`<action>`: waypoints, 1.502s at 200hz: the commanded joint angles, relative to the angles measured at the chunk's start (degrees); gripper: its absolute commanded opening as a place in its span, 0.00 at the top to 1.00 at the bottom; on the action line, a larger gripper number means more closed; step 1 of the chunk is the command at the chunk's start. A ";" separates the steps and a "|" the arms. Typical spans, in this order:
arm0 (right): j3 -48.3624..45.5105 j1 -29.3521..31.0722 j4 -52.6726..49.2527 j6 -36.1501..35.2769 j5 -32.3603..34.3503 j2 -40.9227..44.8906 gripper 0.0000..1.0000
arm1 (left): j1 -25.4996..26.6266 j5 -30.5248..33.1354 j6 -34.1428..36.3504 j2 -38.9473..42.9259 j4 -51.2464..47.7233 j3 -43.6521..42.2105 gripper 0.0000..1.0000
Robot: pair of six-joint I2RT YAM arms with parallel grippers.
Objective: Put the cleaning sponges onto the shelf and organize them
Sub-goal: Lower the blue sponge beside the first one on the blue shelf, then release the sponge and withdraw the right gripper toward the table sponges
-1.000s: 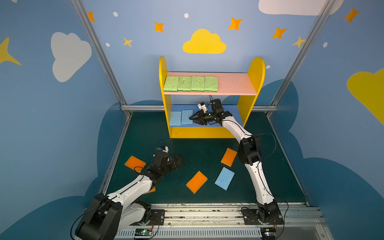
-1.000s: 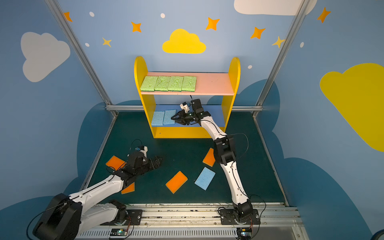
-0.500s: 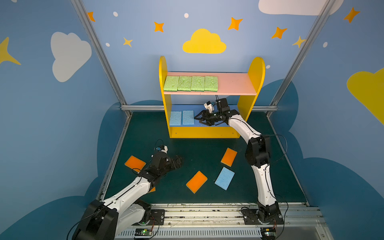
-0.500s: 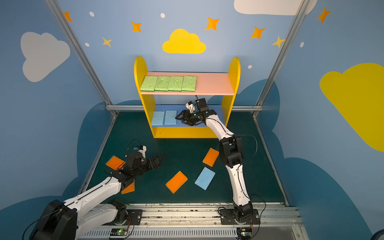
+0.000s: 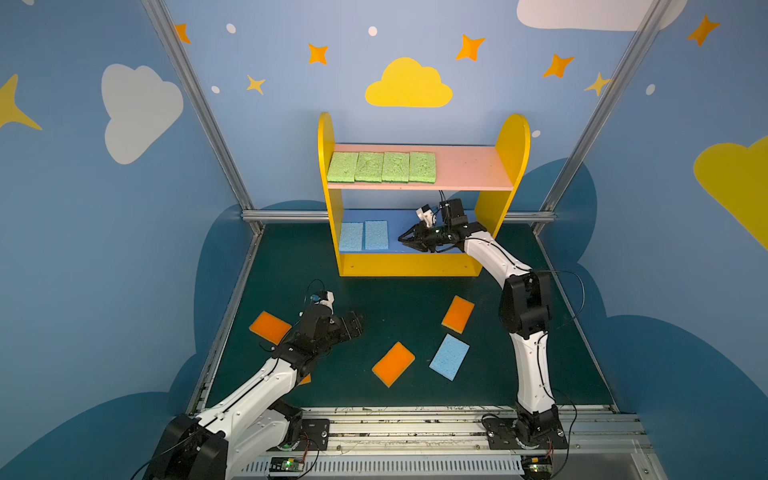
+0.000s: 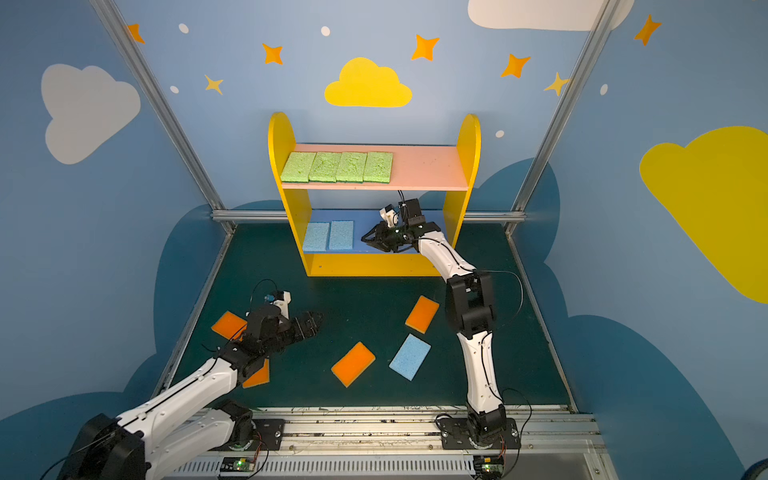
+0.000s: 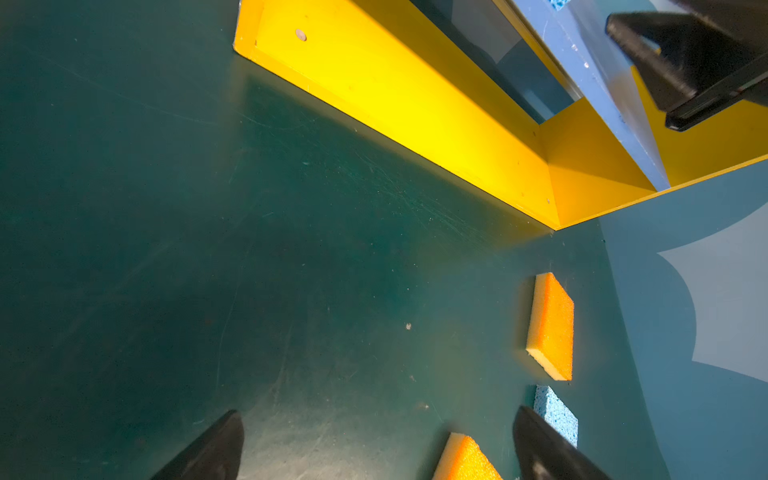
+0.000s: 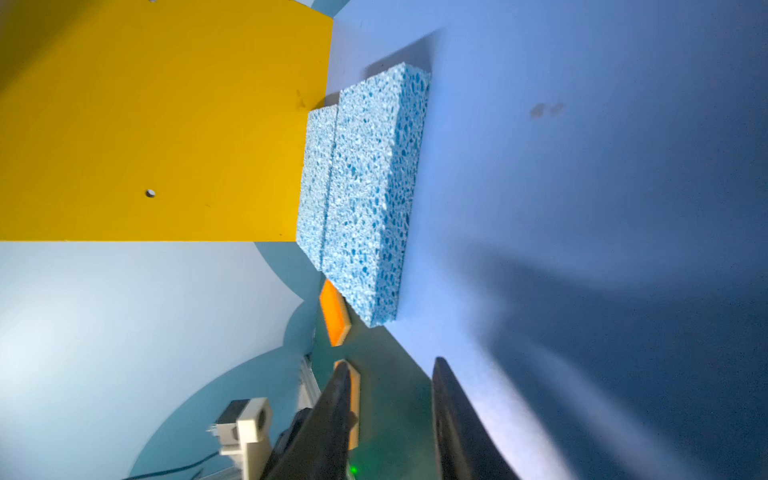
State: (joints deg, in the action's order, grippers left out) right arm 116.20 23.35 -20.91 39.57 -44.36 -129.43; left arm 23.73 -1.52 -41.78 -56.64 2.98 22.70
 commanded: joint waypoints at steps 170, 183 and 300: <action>5.96 2.23 4.14 5.90 -0.99 -4.99 0.78 | 0.42 -2.69 4.25 2.69 1.10 -2.16 0.01; 3.23 1.64 4.87 5.31 -0.40 -1.92 0.73 | 3.29 -1.39 6.86 1.74 -1.39 0.58 0.02; -33.26 -4.95 5.14 -0.37 0.29 28.37 0.52 | 19.23 -4.01 9.00 -20.64 -0.20 15.67 0.45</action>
State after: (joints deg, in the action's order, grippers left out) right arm 88.62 20.99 -13.76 42.13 -44.05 -106.50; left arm 40.88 -3.68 -33.63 -73.78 1.45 34.83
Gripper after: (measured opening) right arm 0.466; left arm 0.586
